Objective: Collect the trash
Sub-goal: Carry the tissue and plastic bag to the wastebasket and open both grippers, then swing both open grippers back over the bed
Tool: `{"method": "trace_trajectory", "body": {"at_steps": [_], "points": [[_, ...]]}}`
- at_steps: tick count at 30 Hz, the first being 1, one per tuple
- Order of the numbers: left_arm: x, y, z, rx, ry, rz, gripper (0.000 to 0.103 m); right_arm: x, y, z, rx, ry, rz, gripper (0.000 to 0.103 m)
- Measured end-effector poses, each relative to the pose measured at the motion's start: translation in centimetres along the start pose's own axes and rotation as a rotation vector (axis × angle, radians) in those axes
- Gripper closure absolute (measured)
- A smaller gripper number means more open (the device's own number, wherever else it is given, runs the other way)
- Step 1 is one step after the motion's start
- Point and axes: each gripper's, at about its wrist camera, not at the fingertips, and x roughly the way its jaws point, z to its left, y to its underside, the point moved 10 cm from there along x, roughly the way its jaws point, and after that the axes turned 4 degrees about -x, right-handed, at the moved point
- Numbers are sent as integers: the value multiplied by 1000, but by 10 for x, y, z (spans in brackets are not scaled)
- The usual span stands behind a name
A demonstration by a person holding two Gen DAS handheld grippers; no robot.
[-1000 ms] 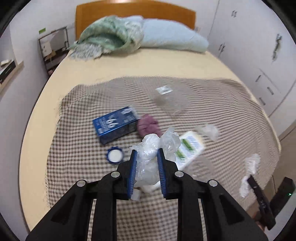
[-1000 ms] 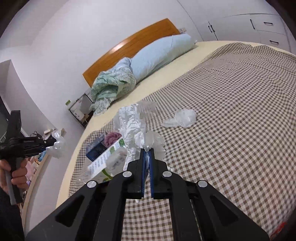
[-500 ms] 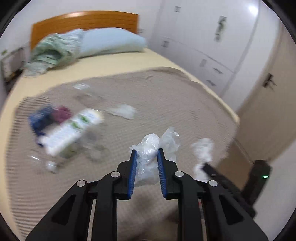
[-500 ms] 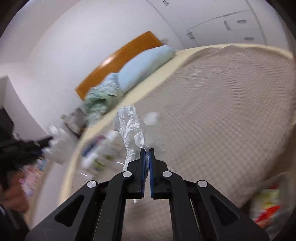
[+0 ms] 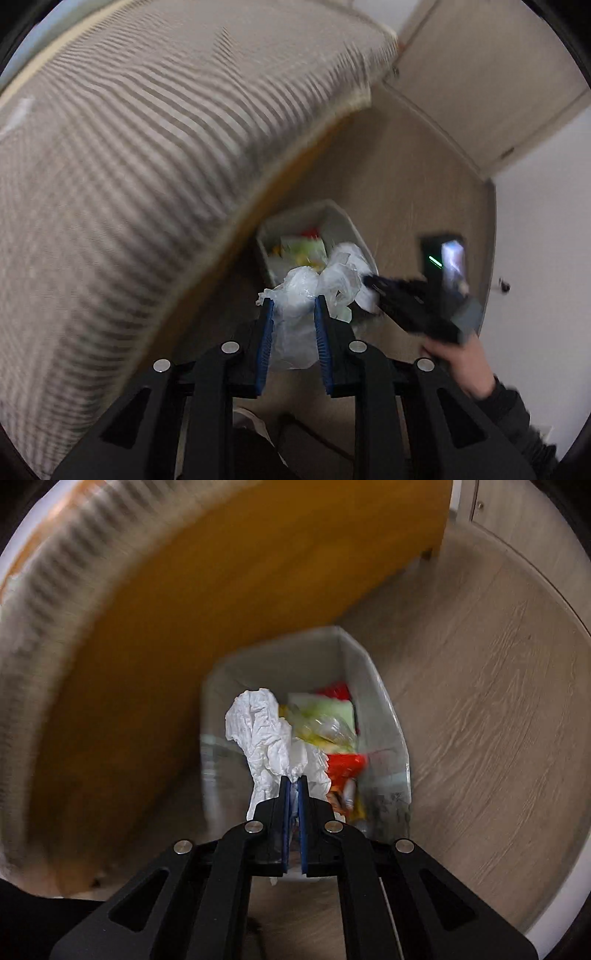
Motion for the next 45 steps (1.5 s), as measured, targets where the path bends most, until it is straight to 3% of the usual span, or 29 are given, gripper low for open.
{"method": "trace_trajectory", "body": {"at_steps": [2, 4, 5, 6, 7, 8, 10, 12, 16, 20, 25, 26, 28, 29, 31, 33, 37, 41, 45], "points": [[12, -2, 1, 2, -12, 24, 83, 39, -15, 4, -37, 2, 66, 98], [18, -7, 10, -8, -43, 28, 83, 66, -40, 8, -61, 2, 75, 96], [26, -7, 17, -16, -76, 48, 83, 79, -54, 13, -73, -2, 69, 84], [35, -8, 22, -27, -98, 71, 83, 90, -63, 15, -81, -1, 82, 57], [43, -8, 23, -34, -112, 90, 83, 95, -69, 16, -79, -1, 86, 46], [51, -6, 28, -43, -131, 116, 83, 96, -77, 19, -76, -17, 73, 41], [64, -5, 29, -46, -142, 149, 83, 88, -82, 27, -78, -52, 36, 41], [79, -3, 29, -42, -141, 194, 83, 67, -82, 17, -65, -29, -28, 41], [117, -10, 13, 12, -157, 265, 83, 18, -56, -15, 9, -21, -121, 41], [178, -15, -14, 52, -116, 363, 83, -28, -22, -59, 119, -15, -183, 38], [249, 18, -32, 198, -237, 418, 80, -66, 30, -89, 200, 26, -211, 38], [262, 24, -36, 197, -230, 433, 79, -69, 39, -94, 214, 32, -209, 38], [274, 44, -42, 200, -217, 504, 60, -69, 53, -103, 242, 53, -204, 38], [278, 52, -42, 212, -220, 536, 41, -67, 57, -106, 254, 56, -195, 38], [279, 64, -41, 291, -271, 551, 40, -53, 65, -106, 275, 45, -157, 37], [275, 67, -43, 321, -267, 552, 40, -47, 66, -102, 260, 39, -132, 38], [266, 67, -31, 236, -269, 608, 40, -41, 59, -89, 222, 36, -120, 38], [249, 59, -26, 237, -326, 590, 40, -47, 56, -80, 200, 46, -109, 38], [215, 58, -40, 205, -272, 562, 40, -60, 53, -75, 188, 65, -117, 38]]}}
